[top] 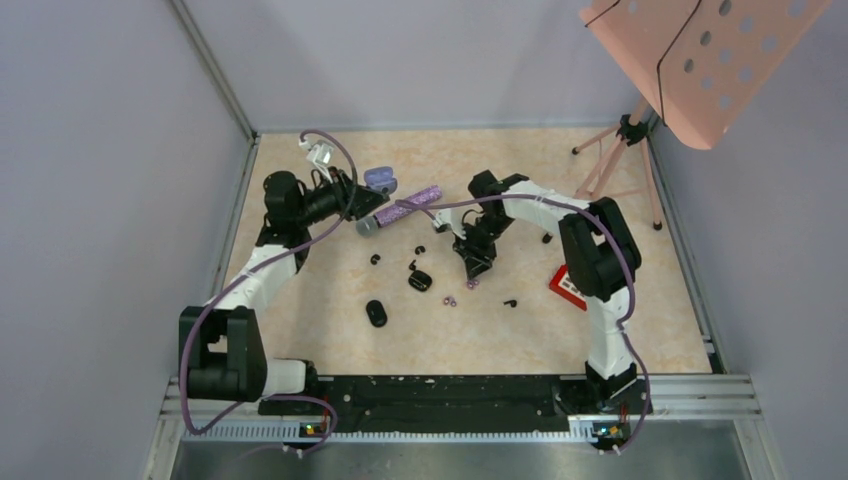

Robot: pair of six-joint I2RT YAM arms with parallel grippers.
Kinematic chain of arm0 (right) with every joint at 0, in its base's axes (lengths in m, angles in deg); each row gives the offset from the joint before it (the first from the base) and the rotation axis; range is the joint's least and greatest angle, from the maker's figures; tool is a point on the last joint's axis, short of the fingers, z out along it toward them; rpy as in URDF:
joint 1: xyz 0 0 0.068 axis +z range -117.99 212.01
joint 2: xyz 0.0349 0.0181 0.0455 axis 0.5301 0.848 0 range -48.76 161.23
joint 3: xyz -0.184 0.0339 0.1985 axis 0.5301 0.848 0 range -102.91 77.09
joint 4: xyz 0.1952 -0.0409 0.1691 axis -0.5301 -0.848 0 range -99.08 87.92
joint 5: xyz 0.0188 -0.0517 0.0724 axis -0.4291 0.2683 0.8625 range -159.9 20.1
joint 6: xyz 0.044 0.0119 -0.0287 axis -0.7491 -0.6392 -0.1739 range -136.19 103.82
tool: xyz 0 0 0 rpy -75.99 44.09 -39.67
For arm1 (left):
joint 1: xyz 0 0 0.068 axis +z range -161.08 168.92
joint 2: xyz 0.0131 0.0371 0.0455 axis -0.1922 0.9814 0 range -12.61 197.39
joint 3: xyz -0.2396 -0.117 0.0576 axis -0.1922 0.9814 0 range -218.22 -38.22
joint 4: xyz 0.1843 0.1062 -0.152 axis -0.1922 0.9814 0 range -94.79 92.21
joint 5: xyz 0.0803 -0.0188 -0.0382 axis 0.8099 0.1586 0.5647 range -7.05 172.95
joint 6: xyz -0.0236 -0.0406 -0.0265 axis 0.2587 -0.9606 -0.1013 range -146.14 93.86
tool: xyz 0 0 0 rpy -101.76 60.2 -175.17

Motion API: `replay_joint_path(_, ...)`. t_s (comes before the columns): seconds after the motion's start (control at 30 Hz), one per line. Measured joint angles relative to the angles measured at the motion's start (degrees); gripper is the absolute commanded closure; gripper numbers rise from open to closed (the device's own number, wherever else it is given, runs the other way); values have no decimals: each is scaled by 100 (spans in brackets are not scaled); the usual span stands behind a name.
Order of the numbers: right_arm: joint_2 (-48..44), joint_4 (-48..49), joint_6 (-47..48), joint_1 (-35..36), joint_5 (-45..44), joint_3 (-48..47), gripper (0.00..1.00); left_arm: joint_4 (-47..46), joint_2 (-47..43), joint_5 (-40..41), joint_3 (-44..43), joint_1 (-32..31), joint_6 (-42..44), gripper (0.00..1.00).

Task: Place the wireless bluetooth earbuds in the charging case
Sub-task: Pick up the earbud from the center of the board.

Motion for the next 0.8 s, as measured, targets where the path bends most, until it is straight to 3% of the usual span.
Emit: replay_joint_path(0.8, -337, 210, 264, 96, 157, 713, 62, 94, 0, 66, 0, 37, 17, 100)
